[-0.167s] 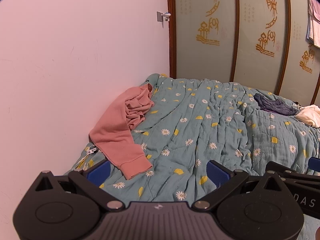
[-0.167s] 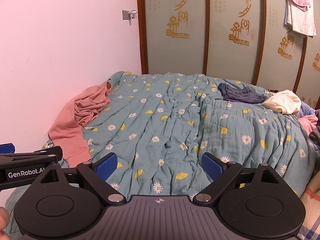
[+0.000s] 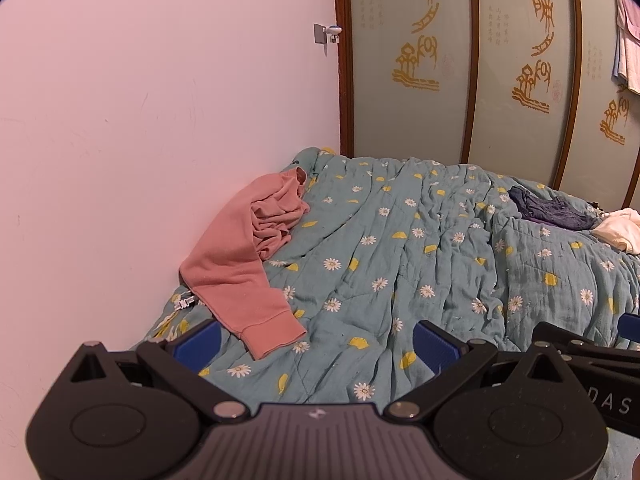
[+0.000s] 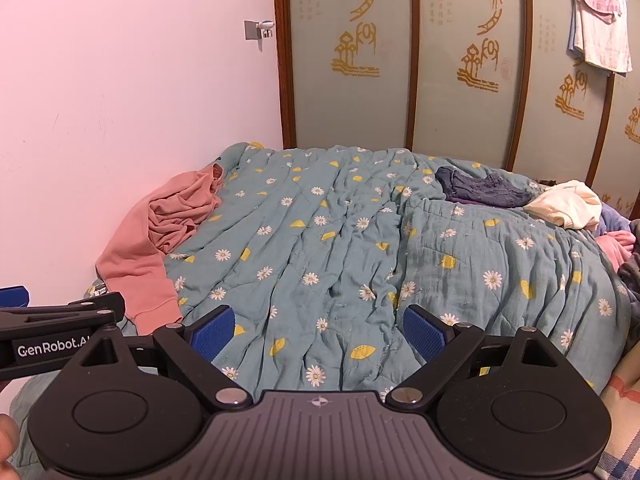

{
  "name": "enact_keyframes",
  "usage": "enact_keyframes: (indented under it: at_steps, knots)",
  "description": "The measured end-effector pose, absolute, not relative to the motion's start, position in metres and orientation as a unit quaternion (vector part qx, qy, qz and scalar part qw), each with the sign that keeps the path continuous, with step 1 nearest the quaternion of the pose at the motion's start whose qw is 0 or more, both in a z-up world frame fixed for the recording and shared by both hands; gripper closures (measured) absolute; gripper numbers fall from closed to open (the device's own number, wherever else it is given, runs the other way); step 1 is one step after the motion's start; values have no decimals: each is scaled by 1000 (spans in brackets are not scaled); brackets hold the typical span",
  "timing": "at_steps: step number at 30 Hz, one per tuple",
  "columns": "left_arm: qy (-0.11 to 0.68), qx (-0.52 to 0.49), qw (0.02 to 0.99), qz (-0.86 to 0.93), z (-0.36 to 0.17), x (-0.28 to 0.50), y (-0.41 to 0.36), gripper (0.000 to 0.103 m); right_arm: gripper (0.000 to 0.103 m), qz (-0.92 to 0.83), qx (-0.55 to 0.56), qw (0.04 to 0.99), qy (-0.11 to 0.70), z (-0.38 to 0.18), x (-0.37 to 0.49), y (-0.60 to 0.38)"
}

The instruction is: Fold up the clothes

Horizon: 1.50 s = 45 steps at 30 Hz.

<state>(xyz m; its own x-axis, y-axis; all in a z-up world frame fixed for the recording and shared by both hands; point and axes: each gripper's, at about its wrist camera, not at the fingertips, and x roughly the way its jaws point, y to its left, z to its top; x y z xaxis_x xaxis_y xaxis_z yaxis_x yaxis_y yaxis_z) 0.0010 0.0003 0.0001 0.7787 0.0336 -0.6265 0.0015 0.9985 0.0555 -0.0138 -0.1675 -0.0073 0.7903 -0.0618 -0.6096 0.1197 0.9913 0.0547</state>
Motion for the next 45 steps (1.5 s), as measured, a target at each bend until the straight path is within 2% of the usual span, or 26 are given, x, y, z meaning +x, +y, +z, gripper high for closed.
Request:
enact_keyframes:
  at_steps: [45]
  knots:
    - [330, 34, 943, 10, 0, 7, 3, 0, 11, -45, 50, 944, 322, -7, -14, -169]
